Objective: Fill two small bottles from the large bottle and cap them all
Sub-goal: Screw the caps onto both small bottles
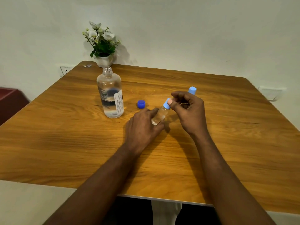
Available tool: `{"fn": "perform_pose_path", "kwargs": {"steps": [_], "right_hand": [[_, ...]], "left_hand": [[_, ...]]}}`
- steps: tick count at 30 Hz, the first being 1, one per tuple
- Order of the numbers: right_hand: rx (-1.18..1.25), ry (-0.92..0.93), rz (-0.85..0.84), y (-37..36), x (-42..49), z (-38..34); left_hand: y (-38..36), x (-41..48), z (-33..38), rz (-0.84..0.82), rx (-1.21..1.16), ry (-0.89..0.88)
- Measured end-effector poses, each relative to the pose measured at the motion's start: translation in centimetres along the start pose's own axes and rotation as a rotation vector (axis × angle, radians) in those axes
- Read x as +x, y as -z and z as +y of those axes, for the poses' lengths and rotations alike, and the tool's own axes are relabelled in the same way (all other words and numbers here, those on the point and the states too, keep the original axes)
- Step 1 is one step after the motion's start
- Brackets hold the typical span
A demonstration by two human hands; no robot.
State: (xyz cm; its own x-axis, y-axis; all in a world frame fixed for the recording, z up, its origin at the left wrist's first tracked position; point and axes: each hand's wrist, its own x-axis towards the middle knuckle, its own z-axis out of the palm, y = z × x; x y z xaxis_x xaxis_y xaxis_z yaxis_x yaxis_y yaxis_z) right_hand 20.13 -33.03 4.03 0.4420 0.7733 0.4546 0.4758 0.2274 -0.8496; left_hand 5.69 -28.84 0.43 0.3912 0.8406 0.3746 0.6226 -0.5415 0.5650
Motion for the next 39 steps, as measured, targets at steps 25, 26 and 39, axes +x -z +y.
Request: {"fn": "perform_pose_path", "kwargs": {"steps": [25, 26, 39], "right_hand": [[0.041, -0.009, -0.076, -0.06, -0.19, -0.11], [0.045, -0.014, -0.076, -0.09, -0.18, -0.06], [-0.025, -0.107, -0.068, -0.39, -0.61, 0.5]], "left_hand": [[0.21, -0.08, 0.14, -0.024, -0.012, 0.006], [0.24, -0.06, 0.1, -0.027, -0.014, 0.009], [0.14, 0.01, 0.32, 0.002, -0.067, 0.072]]}}
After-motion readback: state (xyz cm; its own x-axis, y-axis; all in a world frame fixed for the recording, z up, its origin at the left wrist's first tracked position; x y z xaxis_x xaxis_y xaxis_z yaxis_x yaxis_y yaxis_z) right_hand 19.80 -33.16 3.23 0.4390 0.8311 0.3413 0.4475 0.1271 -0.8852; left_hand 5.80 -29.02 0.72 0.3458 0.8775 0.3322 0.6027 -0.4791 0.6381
